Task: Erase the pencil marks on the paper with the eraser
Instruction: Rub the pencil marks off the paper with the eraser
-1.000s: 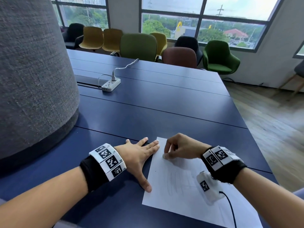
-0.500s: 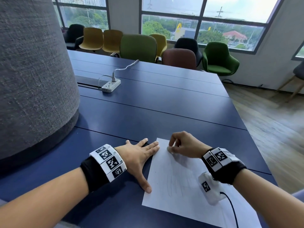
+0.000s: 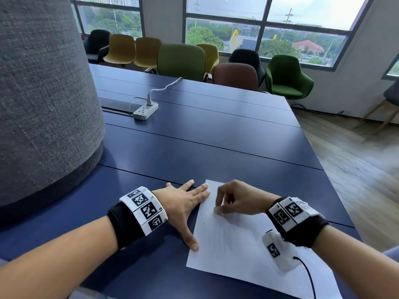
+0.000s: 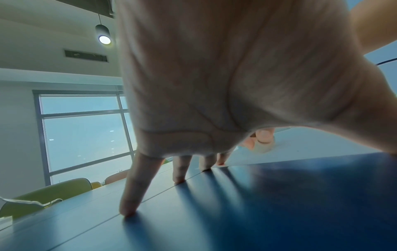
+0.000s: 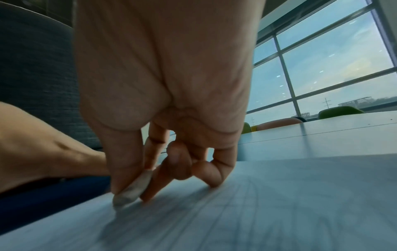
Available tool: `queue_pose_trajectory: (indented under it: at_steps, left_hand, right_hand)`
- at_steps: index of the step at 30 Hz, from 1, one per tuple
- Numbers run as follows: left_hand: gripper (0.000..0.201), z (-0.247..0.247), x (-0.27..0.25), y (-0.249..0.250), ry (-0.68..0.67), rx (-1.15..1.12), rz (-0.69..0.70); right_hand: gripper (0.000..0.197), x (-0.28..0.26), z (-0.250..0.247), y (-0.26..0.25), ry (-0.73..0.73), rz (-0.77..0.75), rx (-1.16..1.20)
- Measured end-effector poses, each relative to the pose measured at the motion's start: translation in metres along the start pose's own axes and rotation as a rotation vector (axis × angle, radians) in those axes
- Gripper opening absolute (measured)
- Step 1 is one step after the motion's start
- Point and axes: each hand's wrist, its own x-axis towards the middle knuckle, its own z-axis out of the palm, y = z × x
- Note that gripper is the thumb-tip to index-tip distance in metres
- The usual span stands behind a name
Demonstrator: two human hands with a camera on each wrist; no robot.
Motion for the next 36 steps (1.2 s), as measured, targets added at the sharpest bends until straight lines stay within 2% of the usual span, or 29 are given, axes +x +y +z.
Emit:
queue_pose_trajectory:
  at_steps: [5,10,15,21,25,27,32,36]
  left_hand:
    - [0.137,0.0,0.0,0.001,0.016,0.009,0.002]
    - [0.138,0.0,0.001,0.001,0.011,0.004,-0.007]
    - [0.137,-0.001,-0.001,0.002,0.012,-0.011,-0.011]
    - [0.138,-0.001,0.0,0.001,0.002,-0.008,-0.018]
    - [0.137,-0.002,-0.001,0.003,-0.001,-0.011,-0.02]
    - [0.137,-0.002,-0.002,0.003,0.0,-0.006,-0.021]
    - [0.138,-0.003,-0.001,0.003,0.001,0.004,-0.019]
    - [0.137,-0.002,-0.002,0.004,0.018,-0.003,-0.012]
  right_hand:
    - [0.012,0.002,-0.001,0.005,0.184,0.046,0.001]
    - [0.009,-0.011,0.01,-0.008,0.001,-0.053,-0.013]
    - [0.011,-0.004,0.006,0.0,0.152,0.033,-0.004]
    - [0.01,-0.015,0.013,-0.014,-0.044,-0.053,-0.066]
    - [0.013,-0.01,0.008,-0.009,0.104,0.021,-0.066]
    - [0.012,-0.015,0.014,-0.011,0.137,-0.002,-0.054]
    - [0.007,-0.027,0.023,-0.027,-0.085,-0.102,-0.083]
    - [0.009,-0.02,0.02,-0.025,0.011,-0.062,-0.056]
